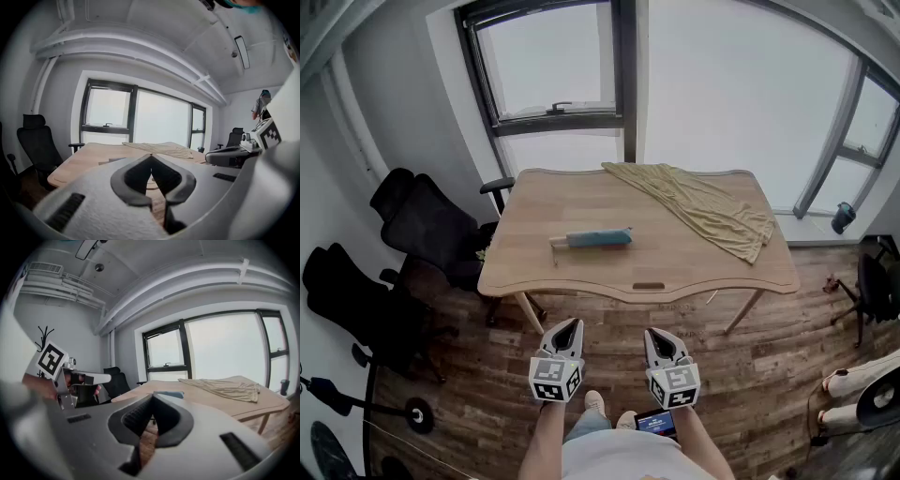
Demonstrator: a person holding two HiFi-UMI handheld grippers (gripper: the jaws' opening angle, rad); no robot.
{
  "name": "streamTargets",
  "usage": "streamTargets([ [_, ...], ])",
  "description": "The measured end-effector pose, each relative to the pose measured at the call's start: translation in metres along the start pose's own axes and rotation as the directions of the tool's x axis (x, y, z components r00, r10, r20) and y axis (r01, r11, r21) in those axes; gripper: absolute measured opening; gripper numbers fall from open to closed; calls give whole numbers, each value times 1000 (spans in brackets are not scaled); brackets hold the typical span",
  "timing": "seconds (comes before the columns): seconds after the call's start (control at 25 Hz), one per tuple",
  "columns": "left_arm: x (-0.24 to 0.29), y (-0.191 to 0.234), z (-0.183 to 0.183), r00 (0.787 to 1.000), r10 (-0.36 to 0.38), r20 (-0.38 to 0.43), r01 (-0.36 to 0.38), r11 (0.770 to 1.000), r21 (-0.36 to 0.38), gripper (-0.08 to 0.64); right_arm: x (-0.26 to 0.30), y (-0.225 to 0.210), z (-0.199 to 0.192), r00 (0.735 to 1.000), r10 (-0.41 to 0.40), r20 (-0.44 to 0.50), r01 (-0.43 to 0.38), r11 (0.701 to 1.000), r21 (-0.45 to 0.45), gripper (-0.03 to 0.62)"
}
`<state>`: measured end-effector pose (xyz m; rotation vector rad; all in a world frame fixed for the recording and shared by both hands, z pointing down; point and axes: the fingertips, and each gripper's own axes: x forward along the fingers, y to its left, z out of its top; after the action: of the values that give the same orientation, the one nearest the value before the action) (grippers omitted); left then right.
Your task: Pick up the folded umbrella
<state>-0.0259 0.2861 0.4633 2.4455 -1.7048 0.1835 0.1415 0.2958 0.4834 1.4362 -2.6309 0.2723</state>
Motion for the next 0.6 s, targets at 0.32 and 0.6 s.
streamTargets([
  [0.32, -1, -5, 5, 1000, -1, 14, 1, 1000, 11, 20, -10, -6, 3, 1000, -23, 4, 23, 1000, -10, 9],
  [0.6, 4, 1, 5, 998, -46, 37, 47, 999, -28, 20, -4, -7, 7, 1000, -14, 13, 14, 1000, 13, 9],
])
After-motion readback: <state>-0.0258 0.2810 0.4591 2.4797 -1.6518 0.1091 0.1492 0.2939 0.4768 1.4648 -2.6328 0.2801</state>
